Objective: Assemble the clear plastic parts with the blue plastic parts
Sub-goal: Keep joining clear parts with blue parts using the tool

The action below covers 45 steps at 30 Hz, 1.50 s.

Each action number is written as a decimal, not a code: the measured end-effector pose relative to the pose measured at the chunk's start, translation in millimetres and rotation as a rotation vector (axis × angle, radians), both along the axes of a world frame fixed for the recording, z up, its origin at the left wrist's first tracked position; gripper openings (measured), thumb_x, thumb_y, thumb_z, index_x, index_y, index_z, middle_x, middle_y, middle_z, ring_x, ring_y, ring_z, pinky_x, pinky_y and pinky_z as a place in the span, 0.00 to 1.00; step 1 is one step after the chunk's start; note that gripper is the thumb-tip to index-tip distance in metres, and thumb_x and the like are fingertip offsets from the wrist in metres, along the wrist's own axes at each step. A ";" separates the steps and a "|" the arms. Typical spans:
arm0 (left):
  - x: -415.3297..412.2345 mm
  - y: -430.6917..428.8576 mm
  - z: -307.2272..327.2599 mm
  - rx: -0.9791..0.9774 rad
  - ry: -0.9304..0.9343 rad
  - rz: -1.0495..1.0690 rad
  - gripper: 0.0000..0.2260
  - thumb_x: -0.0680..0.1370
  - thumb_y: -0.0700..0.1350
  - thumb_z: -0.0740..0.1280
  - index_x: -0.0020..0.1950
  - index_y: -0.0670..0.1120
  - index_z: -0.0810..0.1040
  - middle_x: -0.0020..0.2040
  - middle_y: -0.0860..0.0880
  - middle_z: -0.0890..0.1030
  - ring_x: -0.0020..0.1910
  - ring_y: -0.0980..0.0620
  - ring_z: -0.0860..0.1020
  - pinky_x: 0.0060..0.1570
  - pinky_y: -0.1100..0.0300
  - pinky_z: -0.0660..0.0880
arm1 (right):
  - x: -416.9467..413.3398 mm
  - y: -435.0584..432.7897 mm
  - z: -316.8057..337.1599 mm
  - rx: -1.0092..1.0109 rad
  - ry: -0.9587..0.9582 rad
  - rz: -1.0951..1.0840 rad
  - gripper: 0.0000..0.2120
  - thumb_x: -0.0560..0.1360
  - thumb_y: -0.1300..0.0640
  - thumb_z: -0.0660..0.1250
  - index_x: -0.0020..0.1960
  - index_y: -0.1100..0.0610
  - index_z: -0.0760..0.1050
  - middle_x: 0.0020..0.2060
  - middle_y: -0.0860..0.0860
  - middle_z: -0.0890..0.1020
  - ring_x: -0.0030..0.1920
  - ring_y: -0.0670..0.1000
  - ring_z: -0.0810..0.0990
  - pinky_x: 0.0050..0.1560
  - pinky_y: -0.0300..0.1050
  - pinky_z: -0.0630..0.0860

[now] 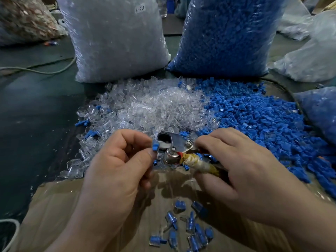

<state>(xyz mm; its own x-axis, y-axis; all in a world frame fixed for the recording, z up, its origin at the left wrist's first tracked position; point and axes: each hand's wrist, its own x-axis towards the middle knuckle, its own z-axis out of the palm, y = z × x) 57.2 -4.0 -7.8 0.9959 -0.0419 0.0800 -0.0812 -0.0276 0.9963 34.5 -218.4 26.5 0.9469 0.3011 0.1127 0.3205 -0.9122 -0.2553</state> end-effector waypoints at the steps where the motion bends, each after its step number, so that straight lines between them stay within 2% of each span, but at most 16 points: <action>1: -0.1 0.0 0.9 0.000 0.001 -0.003 0.13 0.77 0.35 0.69 0.43 0.55 0.81 0.32 0.48 0.80 0.27 0.54 0.76 0.24 0.64 0.73 | -0.2 -0.1 -0.5 0.002 -0.007 0.001 0.29 0.72 0.36 0.54 0.68 0.47 0.69 0.55 0.41 0.73 0.56 0.45 0.70 0.52 0.40 0.69; 3: -0.8 -0.7 3.1 0.002 -0.005 -0.005 0.11 0.75 0.37 0.70 0.43 0.54 0.81 0.31 0.48 0.79 0.26 0.54 0.76 0.24 0.64 0.73 | -0.5 -1.1 -0.1 -0.002 -0.006 0.009 0.29 0.72 0.35 0.54 0.69 0.46 0.68 0.55 0.41 0.72 0.56 0.44 0.70 0.53 0.40 0.69; 5: -2.4 -1.1 5.9 0.002 -0.005 -0.023 0.05 0.70 0.45 0.71 0.44 0.54 0.81 0.30 0.48 0.79 0.26 0.53 0.76 0.25 0.64 0.74 | -0.7 -2.1 0.9 -0.005 0.006 0.021 0.29 0.71 0.35 0.54 0.68 0.45 0.67 0.55 0.40 0.72 0.56 0.44 0.69 0.53 0.40 0.69; 7: -4.1 -1.1 7.9 0.026 -0.006 -0.045 0.10 0.65 0.51 0.70 0.45 0.54 0.81 0.31 0.47 0.80 0.26 0.53 0.77 0.24 0.63 0.74 | -1.2 -2.6 1.1 0.007 0.002 0.035 0.27 0.72 0.36 0.56 0.67 0.46 0.69 0.54 0.41 0.72 0.55 0.44 0.70 0.52 0.41 0.71; 13: -5.9 -4.4 6.3 0.047 -0.028 -0.046 0.08 0.65 0.50 0.69 0.43 0.56 0.82 0.32 0.48 0.81 0.25 0.54 0.76 0.25 0.63 0.75 | -2.3 1.9 2.4 0.009 -0.012 0.050 0.22 0.72 0.37 0.57 0.60 0.47 0.75 0.46 0.41 0.76 0.46 0.46 0.75 0.44 0.45 0.77; 16: -7.1 -6.1 6.3 0.036 -0.028 -0.054 0.09 0.64 0.50 0.69 0.43 0.56 0.82 0.32 0.48 0.81 0.25 0.54 0.76 0.24 0.64 0.75 | -2.0 2.7 3.4 -0.022 0.011 0.038 0.20 0.72 0.34 0.53 0.54 0.43 0.74 0.41 0.39 0.74 0.42 0.43 0.73 0.42 0.44 0.76; 20: -8.5 -5.3 7.8 0.023 -0.036 -0.049 0.07 0.65 0.50 0.69 0.41 0.57 0.81 0.31 0.49 0.81 0.25 0.54 0.77 0.25 0.64 0.74 | -3.1 4.3 4.1 -0.019 0.020 0.026 0.20 0.71 0.33 0.50 0.51 0.42 0.73 0.39 0.38 0.74 0.42 0.41 0.72 0.42 0.41 0.74; 23: -9.6 -4.8 9.3 0.062 -0.054 -0.018 0.07 0.65 0.53 0.71 0.43 0.57 0.81 0.32 0.50 0.81 0.25 0.54 0.77 0.25 0.64 0.74 | -4.5 3.5 4.1 0.028 0.036 0.009 0.19 0.71 0.32 0.54 0.54 0.40 0.73 0.41 0.36 0.75 0.43 0.40 0.73 0.43 0.36 0.72; 25: -7.5 -2.1 8.8 0.117 -0.051 0.029 0.06 0.69 0.48 0.73 0.43 0.57 0.81 0.32 0.49 0.81 0.26 0.54 0.77 0.25 0.64 0.75 | -3.6 0.0 2.0 0.004 -0.001 -0.024 0.21 0.71 0.32 0.55 0.57 0.41 0.74 0.43 0.35 0.75 0.45 0.40 0.74 0.45 0.32 0.69; 29: -3.6 -0.8 4.9 0.150 0.091 -0.048 0.08 0.72 0.41 0.70 0.42 0.55 0.81 0.28 0.47 0.79 0.25 0.54 0.77 0.26 0.65 0.74 | 12.0 -9.9 -5.0 -0.171 -0.047 -0.156 0.32 0.69 0.28 0.50 0.64 0.44 0.71 0.49 0.39 0.75 0.50 0.45 0.71 0.51 0.42 0.70; 35: -6.1 -10.2 5.6 0.197 0.224 -0.114 0.14 0.77 0.39 0.68 0.42 0.59 0.80 0.28 0.45 0.81 0.23 0.55 0.76 0.24 0.67 0.72 | 27.9 -12.8 -7.8 -0.271 0.027 -0.202 0.35 0.67 0.27 0.51 0.66 0.44 0.69 0.55 0.43 0.74 0.56 0.49 0.68 0.59 0.49 0.67; 37: -5.5 -11.0 5.7 0.187 0.231 -0.090 0.13 0.78 0.40 0.69 0.41 0.59 0.80 0.28 0.44 0.81 0.22 0.55 0.76 0.23 0.67 0.72 | 26.5 -11.0 -5.6 -0.253 -0.010 -0.201 0.33 0.68 0.28 0.52 0.66 0.44 0.70 0.57 0.44 0.75 0.58 0.50 0.68 0.60 0.50 0.65; 39: -6.4 -12.2 5.4 0.168 0.243 -0.071 0.12 0.78 0.41 0.69 0.41 0.58 0.80 0.28 0.44 0.81 0.22 0.53 0.76 0.23 0.66 0.72 | 19.8 -4.3 -3.3 -0.155 -0.143 -0.177 0.28 0.72 0.31 0.54 0.62 0.47 0.74 0.54 0.45 0.78 0.56 0.51 0.72 0.57 0.51 0.67; 42: -9.0 -16.2 2.3 0.125 0.265 -0.071 0.09 0.77 0.41 0.69 0.42 0.56 0.80 0.28 0.43 0.81 0.22 0.51 0.76 0.23 0.62 0.72 | 4.6 18.5 -2.2 -0.045 -0.250 -0.027 0.18 0.75 0.38 0.55 0.51 0.47 0.77 0.45 0.44 0.80 0.47 0.49 0.78 0.51 0.51 0.75; 45: -11.6 -19.4 -2.4 0.178 0.157 -0.062 0.08 0.76 0.41 0.69 0.43 0.56 0.80 0.28 0.43 0.81 0.23 0.51 0.76 0.23 0.62 0.72 | 0.2 31.0 -8.7 -0.066 -0.244 0.113 0.14 0.78 0.46 0.56 0.44 0.51 0.77 0.38 0.47 0.78 0.39 0.52 0.76 0.44 0.52 0.72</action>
<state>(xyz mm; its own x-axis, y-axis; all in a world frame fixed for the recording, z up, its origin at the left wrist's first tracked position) 45.6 -23.3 -10.2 0.9906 -0.1027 -0.0898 0.0675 -0.2037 0.9767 34.7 -187.5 17.8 0.8543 0.4177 0.3095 0.4658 -0.8793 -0.0991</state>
